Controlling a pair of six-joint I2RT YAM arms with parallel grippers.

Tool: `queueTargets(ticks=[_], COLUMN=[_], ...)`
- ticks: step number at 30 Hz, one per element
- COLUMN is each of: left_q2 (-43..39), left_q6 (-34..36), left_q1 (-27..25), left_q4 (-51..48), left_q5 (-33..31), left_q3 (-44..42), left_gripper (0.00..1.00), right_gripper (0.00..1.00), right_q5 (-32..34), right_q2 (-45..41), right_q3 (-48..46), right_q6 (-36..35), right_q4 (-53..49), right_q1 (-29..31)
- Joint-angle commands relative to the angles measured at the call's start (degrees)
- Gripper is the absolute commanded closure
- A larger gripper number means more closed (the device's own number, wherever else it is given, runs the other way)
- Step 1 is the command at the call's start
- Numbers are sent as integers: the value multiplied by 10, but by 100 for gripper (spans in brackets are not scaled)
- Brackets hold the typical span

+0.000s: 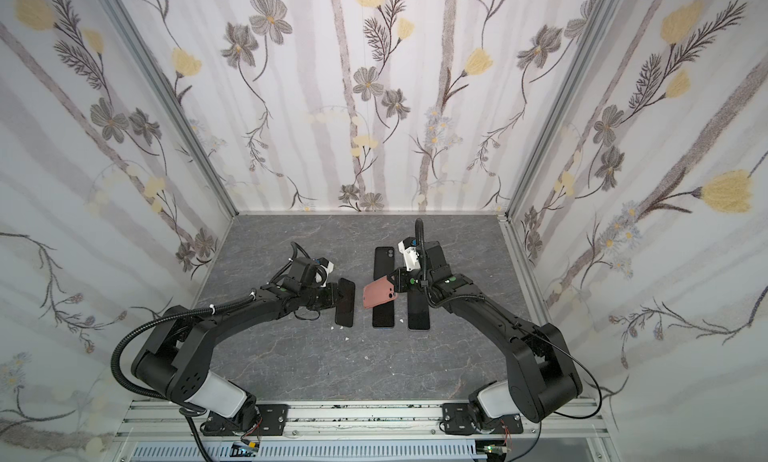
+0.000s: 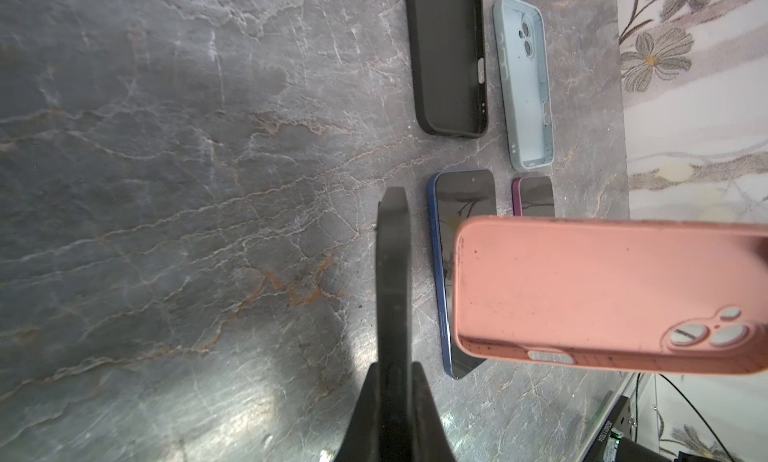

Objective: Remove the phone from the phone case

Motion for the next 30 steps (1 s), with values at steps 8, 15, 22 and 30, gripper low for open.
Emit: queueTargets(ticks=[8,15,22,30], left_q2=[38,63,84,107], left_q6=[-50,-60,-65,-82], left_q1=[7,7,6,9], left_q4=[72,92,109,129], left_q5=[71,83,91,83], left_q3=[4,3,1,-6], left_gripper=[100,100,100,100], right_gripper=[100,100,100,100], right_q5=[-1,-3,-1,6], right_q2=[21,27,37,51], right_q3=[7,8,13,20], right_q6=[-11,-14,-21,-21], right_q4=[10,7,-3,-11], right_q1=[0,2,2,7])
